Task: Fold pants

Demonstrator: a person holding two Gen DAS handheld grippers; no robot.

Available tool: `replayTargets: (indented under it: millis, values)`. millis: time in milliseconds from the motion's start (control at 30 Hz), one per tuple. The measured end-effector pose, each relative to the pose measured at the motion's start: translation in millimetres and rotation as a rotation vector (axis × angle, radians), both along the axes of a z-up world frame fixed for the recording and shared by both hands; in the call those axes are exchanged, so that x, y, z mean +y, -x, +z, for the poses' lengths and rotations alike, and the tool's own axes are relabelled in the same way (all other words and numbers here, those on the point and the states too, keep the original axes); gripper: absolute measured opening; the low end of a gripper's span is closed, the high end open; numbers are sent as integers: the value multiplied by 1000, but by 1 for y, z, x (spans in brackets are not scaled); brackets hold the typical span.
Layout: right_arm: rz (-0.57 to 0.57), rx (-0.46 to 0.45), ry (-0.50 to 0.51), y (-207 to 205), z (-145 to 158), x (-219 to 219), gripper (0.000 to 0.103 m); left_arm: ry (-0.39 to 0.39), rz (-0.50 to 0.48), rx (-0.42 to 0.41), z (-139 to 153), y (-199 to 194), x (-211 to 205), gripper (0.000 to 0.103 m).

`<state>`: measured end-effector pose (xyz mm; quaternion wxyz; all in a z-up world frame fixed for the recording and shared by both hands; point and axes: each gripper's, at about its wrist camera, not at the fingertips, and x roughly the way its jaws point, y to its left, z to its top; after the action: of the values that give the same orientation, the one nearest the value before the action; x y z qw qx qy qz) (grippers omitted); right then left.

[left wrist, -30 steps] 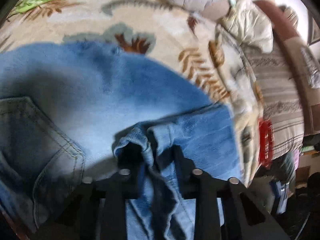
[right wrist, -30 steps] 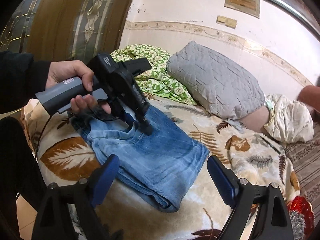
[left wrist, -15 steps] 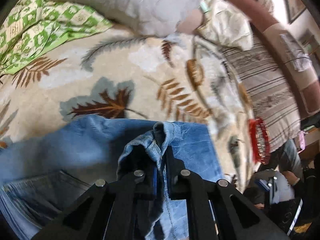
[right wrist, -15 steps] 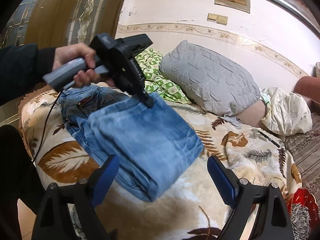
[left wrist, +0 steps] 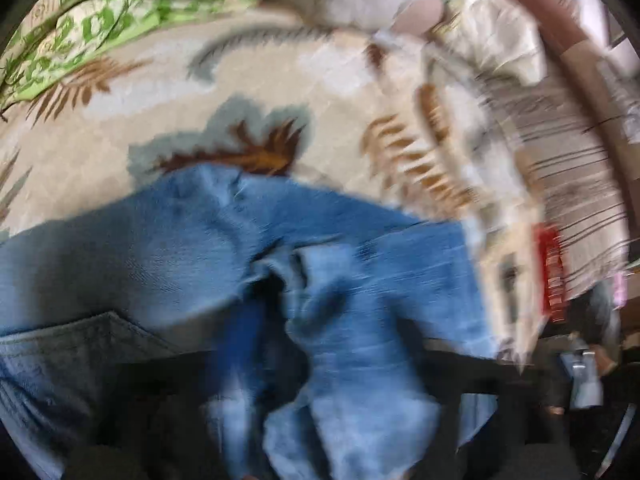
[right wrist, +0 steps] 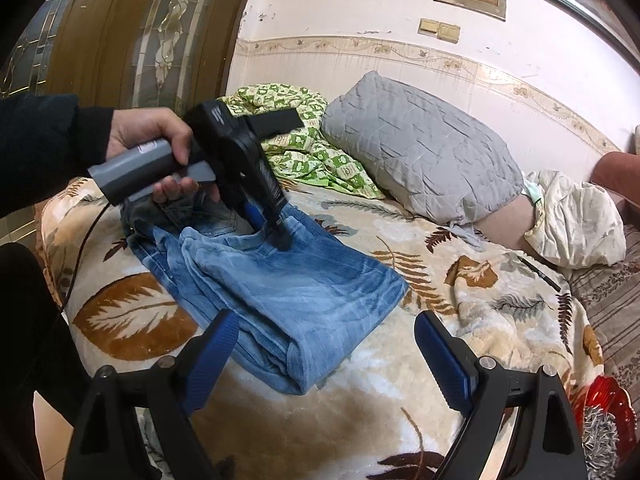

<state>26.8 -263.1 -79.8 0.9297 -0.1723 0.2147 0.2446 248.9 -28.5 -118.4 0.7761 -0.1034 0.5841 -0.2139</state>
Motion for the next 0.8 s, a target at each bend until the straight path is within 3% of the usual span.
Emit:
replayTargets:
  millis: [100,267,333,467,600,700,800]
  values:
    - [-2,2,-1,-1,3,3,94,-34,41,-152,33,15,7,103]
    - [-10,19,-18,-7,9,11,97,-214,172,-382,70,62,29,103]
    - [-6,31,-34,-9,10,13,97,-262,240,-426,74,83,45,103]
    - [10,46,-70,-18,13,21,98,-234,384,-410,66,136,96,103]
    - [35,31,-107,-32,22,38,98,-285,552,-323,47,171,140,103]
    - [66,13,-90,-41,29,59,99,-329,630,-295,35,188,157,103]
    - [72,32,-94,-51,32,74,99,-319,656,-299,27,198,158,103]
